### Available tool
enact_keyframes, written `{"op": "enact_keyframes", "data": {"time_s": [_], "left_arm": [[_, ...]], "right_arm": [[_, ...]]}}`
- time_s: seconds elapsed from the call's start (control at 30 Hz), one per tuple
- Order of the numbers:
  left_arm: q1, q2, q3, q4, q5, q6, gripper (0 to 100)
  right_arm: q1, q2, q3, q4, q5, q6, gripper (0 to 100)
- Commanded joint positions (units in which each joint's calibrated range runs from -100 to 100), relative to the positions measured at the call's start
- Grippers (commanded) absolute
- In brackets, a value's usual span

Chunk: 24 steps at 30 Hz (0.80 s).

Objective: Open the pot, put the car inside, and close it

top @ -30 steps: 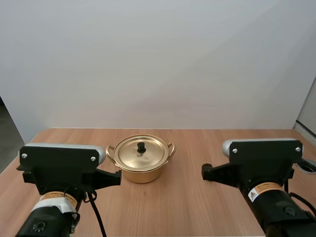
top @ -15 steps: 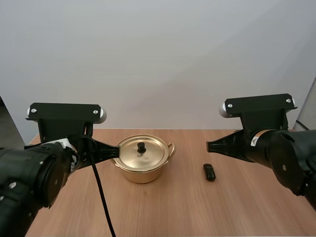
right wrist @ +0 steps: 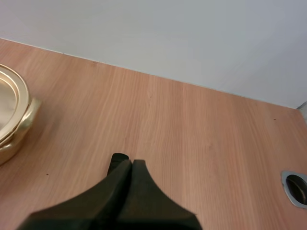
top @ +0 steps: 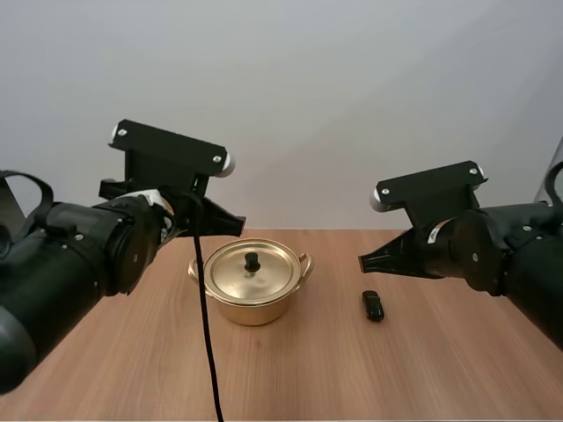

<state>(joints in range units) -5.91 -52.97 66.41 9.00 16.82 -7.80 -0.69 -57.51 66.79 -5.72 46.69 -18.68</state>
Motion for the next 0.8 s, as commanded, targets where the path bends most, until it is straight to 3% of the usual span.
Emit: {"op": "enact_keyframes", "data": {"time_s": [0.0, 0.13, 0.2, 0.3, 0.33, 0.37, 0.43, 0.67, 0.77], "left_arm": [[-1.57, 4.93, -2.19, -0.09, 6.56, 5.09, 0], [-3.82, 12.66, -7.02, -0.09, 13.64, 6.61, 1], [-4.28, 15.62, -8.83, -0.13, 16.01, 7.17, 6], [-4.37, 19.7, -10.11, -0.13, 15.47, 7.55, 24], [-4.37, 20.88, -10.32, -0.13, 15.28, 7.67, 31], [-4.37, 21.9, -10.69, -0.13, 15.67, 7.92, 38], [-4.37, 24.2, -11.12, -0.13, 15.88, 7.9, 48], [-4.37, 30.61, -15.69, -0.91, 18.11, 8.11, 49], [-4.37, 32.68, -19.19, -6.42, 24.14, 11.54, 50]], "right_arm": [[0.05, 5.11, -0.06, 0.31, 0.0, -0.53, 0], [0.05, 8.84, -0.06, 0.31, -1.78, -2.43, 2], [0.05, 9.35, -0.06, 0.31, -3.15, -3.5, 29], [0.05, 9.46, -0.06, 0.31, -5.17, -4.49, 84], [0.05, 9.6, -0.06, 0.31, -5.71, -4.85, 93], [0.05, 9.86, -0.06, 0.31, -5.92, -4.95, 96], [0.05, 10.87, -0.06, 0.31, -6.1, -4.95, 92], [0.05, 15.49, -0.06, 0.2, -9.01, -5.16, 90], [0.05, 16.72, -0.51, 0.07, -9.25, -5.16, 90]]}}
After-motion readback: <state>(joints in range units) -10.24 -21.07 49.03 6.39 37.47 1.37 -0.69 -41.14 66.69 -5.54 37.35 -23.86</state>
